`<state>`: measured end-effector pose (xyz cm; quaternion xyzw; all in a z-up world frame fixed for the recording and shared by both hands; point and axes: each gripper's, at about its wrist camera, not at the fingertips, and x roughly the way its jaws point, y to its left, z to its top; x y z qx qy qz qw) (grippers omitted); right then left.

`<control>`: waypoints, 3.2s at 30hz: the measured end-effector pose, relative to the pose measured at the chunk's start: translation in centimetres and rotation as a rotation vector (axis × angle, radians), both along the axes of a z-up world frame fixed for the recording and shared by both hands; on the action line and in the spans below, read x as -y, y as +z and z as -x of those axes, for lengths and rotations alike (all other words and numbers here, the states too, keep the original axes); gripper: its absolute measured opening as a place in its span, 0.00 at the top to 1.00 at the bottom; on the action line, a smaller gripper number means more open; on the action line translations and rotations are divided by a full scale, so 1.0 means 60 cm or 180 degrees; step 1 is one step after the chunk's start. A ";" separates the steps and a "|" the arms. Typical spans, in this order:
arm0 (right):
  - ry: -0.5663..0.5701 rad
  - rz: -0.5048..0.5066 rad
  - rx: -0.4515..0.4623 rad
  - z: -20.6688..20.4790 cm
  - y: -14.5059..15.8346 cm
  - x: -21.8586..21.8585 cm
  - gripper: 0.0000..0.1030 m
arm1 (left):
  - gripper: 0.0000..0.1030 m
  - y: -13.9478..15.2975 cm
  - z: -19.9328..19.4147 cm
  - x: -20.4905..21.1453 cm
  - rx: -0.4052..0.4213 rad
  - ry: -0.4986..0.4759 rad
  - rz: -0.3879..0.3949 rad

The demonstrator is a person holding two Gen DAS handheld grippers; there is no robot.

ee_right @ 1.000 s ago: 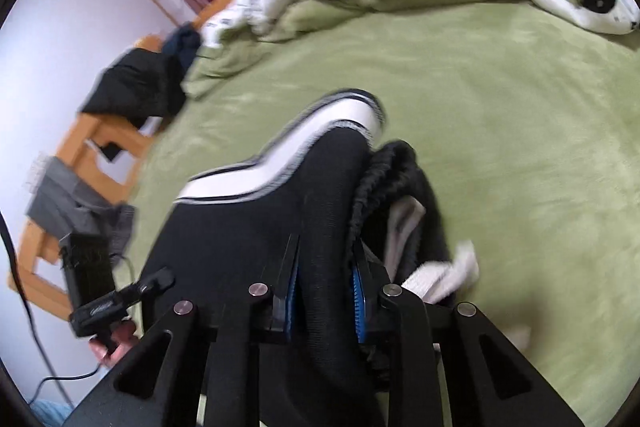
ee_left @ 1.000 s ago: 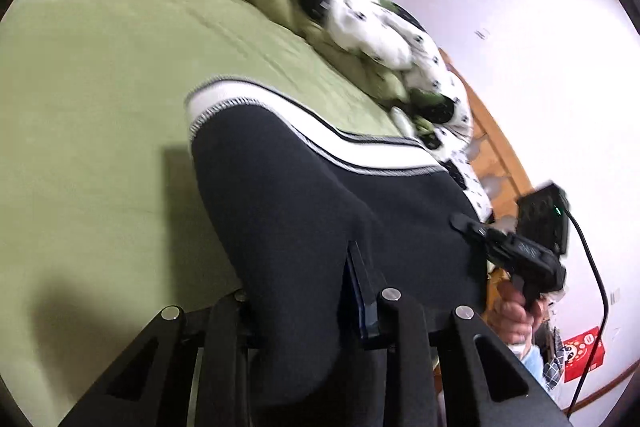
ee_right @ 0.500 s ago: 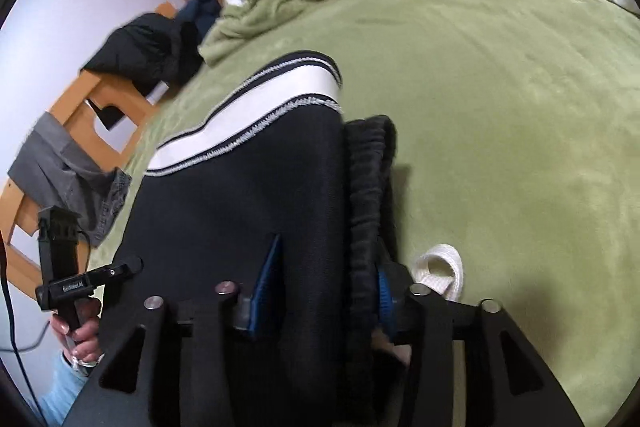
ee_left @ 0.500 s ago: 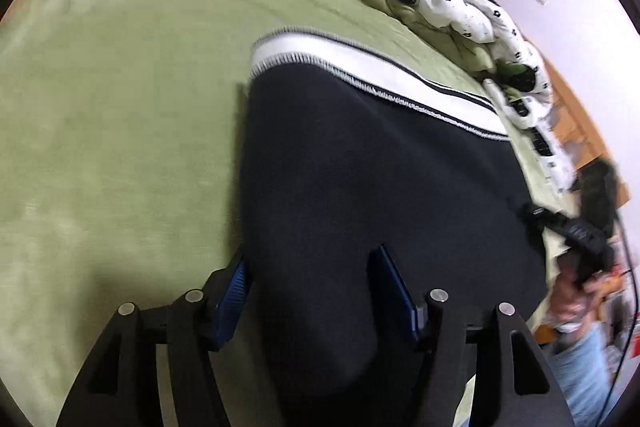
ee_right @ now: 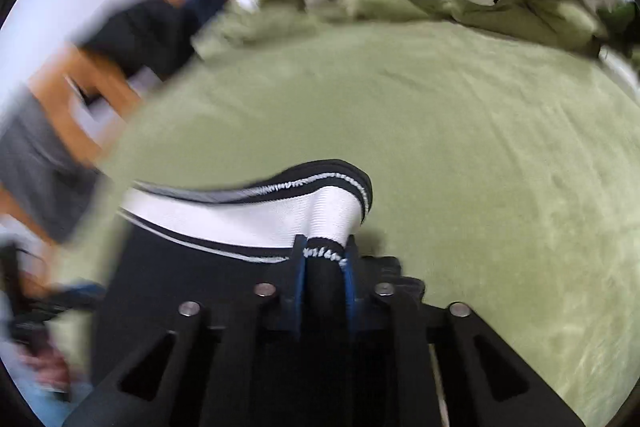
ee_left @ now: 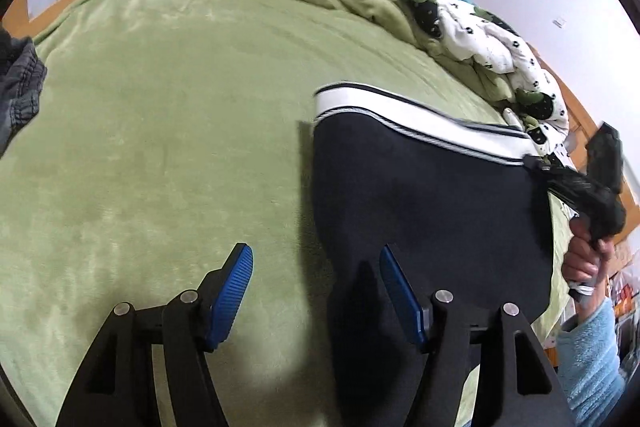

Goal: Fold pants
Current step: 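Grasp the striped waistband with both tools and fold it over the stack, then open both tools and withdraw from the folded pants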

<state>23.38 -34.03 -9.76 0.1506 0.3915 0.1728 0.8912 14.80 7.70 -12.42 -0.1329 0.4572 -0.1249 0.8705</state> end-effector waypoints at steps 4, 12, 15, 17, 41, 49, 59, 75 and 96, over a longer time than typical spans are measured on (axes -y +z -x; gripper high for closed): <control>-0.0209 0.0751 -0.0158 0.006 -0.059 -0.014 0.83 | 0.38 0.002 -0.003 0.024 0.0136 0.0000 0.0009; -0.0399 0.0855 0.0399 0.059 0.022 -0.023 0.59 | 0.38 0.054 -0.053 0.130 0.0607 -0.0176 -0.0316; -0.0117 0.0911 0.0551 0.043 0.032 -0.083 0.57 | 0.38 0.065 -0.106 0.174 0.0716 -0.0218 -0.0376; -0.0029 0.1058 0.0562 0.023 0.005 -0.106 0.57 | 0.38 0.041 -0.146 0.199 0.0623 -0.0110 -0.0571; -0.0163 0.1246 0.0274 -0.027 -0.045 -0.104 0.56 | 0.31 -0.008 -0.192 0.207 0.0437 -0.0053 -0.0765; -0.0027 0.1201 0.0105 -0.042 -0.074 -0.104 0.46 | 0.28 -0.025 -0.192 0.210 0.0263 -0.0213 -0.0752; -0.0209 0.1329 0.0085 0.116 -0.059 -0.084 0.47 | 0.28 -0.028 -0.022 0.155 0.0037 -0.0399 -0.0458; -0.0534 0.0773 0.0046 0.380 -0.079 -0.053 0.54 | 0.32 -0.068 0.236 0.114 0.0261 -0.0535 -0.1196; -0.0513 0.0712 -0.0177 0.392 -0.095 -0.056 0.54 | 0.89 -0.092 0.202 0.089 0.0500 -0.0103 -0.0855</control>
